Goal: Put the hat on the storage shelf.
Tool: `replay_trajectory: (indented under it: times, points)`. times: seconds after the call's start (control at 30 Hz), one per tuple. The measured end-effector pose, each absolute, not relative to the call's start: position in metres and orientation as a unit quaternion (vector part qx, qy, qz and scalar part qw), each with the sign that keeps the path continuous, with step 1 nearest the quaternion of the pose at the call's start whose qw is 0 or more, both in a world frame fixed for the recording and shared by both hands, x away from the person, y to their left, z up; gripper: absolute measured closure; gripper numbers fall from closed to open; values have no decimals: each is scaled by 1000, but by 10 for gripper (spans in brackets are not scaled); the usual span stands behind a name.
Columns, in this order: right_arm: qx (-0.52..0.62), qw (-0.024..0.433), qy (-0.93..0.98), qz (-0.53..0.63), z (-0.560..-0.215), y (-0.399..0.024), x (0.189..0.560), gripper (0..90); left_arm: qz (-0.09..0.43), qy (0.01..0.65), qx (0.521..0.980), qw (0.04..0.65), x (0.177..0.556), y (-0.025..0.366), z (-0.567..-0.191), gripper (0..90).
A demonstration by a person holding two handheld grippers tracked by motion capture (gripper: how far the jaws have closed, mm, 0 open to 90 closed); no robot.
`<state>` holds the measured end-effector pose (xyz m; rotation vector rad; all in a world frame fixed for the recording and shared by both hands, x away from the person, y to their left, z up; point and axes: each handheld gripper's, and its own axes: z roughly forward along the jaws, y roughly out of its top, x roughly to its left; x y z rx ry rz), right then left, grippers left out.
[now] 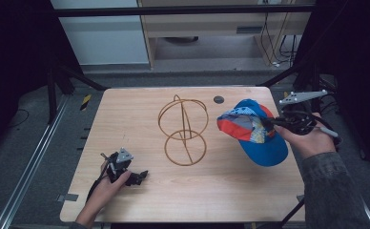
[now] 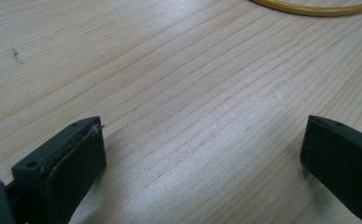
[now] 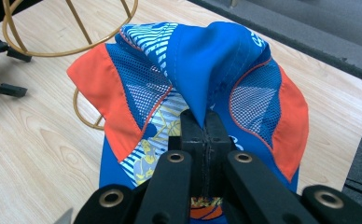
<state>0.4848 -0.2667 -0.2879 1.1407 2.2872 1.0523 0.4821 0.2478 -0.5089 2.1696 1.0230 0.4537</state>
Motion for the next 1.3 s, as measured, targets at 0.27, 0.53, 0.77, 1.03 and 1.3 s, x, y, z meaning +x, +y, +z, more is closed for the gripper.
replay_trajectory:
  times: [0.27, 0.53, 0.77, 1.03, 1.3]
  points:
    - [401, 194, 813, 375, -277, -266, 485, 900, 174, 394, 834, 343, 482, 248, -509, 0]
    - [397, 200, 810, 383, -267, -262, 484, 900, 174, 395, 834, 344, 482, 248, -509, 0]
    - [394, 211, 807, 386, -256, -264, 482, 900, 174, 394, 834, 344, 482, 248, -509, 0]
    - [390, 222, 799, 401, -239, -261, 483, 900, 175, 394, 834, 344, 482, 248, -509, 0]
    - [376, 230, 797, 413, -221, -245, 490, 900, 175, 394, 834, 344, 482, 248, -509, 0]
